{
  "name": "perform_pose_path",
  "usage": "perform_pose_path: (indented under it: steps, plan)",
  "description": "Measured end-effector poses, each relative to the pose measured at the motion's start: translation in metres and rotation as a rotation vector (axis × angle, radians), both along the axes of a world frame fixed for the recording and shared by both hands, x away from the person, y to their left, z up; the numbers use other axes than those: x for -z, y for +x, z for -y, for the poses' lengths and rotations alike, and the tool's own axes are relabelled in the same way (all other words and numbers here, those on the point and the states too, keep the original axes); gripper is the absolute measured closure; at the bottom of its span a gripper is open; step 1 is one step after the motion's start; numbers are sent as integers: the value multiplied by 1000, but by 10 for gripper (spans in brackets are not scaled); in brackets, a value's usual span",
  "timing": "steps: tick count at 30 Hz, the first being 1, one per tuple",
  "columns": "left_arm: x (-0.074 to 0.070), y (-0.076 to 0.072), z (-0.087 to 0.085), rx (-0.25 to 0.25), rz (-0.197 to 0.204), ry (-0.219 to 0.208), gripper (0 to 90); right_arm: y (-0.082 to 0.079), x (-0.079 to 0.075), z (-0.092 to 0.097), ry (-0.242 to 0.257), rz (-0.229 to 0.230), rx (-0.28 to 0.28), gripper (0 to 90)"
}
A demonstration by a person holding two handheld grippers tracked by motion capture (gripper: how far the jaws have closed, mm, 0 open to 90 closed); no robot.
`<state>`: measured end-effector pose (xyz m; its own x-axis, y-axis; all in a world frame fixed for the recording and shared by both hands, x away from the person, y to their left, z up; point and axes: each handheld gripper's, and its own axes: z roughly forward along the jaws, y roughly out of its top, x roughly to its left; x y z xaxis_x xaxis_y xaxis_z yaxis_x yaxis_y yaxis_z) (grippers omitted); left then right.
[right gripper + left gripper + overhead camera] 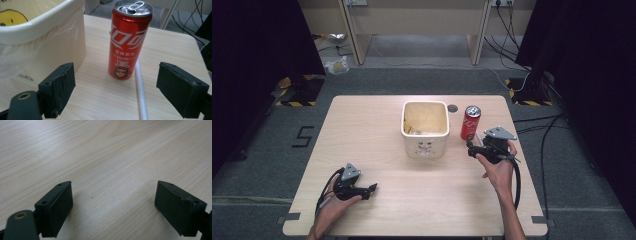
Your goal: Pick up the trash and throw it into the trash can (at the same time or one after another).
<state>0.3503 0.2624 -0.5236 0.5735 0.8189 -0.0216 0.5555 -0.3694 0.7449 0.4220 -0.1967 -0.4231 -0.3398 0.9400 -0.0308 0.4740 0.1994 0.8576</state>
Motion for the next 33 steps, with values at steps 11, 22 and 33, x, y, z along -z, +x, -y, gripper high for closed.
perform_pose_path:
  steps: [11, 22, 33]
  plan:
    - [0, 0, 0, 0, 0, 0, 141, 27, 3, 1, -2, -13, 29, 154]
    - [0, 0, 0, 0, 0, 0, 141, 60, 10, -6, -24, -30, 44, 161]
    - [0, 0, 0, 0, 0, -1, 141, 81, 32, -3, 6, -51, 53, 165]
